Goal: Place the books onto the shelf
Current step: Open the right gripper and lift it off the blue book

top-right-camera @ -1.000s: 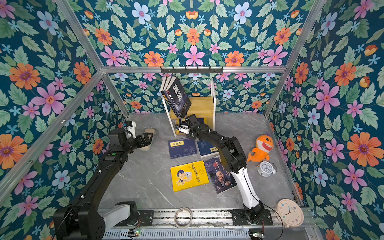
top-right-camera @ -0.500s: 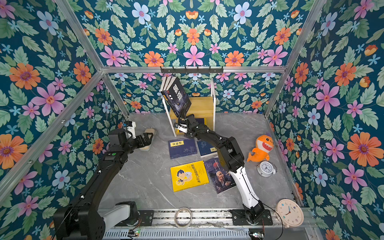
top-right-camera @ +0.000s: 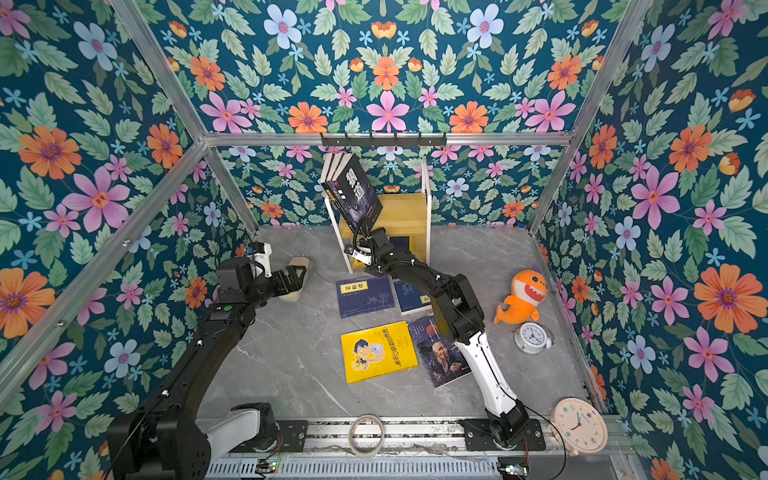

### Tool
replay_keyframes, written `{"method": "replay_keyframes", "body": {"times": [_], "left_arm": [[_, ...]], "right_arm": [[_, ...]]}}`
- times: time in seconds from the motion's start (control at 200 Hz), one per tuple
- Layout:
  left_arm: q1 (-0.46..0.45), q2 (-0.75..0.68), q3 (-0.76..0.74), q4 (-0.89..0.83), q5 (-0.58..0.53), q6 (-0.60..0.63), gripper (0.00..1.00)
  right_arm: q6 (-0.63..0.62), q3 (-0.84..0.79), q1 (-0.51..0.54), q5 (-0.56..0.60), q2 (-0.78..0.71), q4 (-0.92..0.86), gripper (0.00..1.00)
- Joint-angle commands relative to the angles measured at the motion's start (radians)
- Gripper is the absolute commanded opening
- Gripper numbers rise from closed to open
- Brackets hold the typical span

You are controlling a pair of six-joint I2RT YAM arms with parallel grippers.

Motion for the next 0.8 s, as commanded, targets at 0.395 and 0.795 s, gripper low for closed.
{"method": "replay_keyframes", "body": {"times": [0.395, 0.795], "left_arm": [[0.004, 0.013, 0.001, 0.01, 0.0, 0.008, 1.0], [0.0, 0.07, -0.081, 0.1, 0.134, -0.099, 1.0]], "right_arm": [[0.094, -0.21, 0.002, -0.068, -0.204, 0.023, 0.24], [0.726, -0.677, 0.001, -0.19, -0.535, 0.145, 0.34]]}}
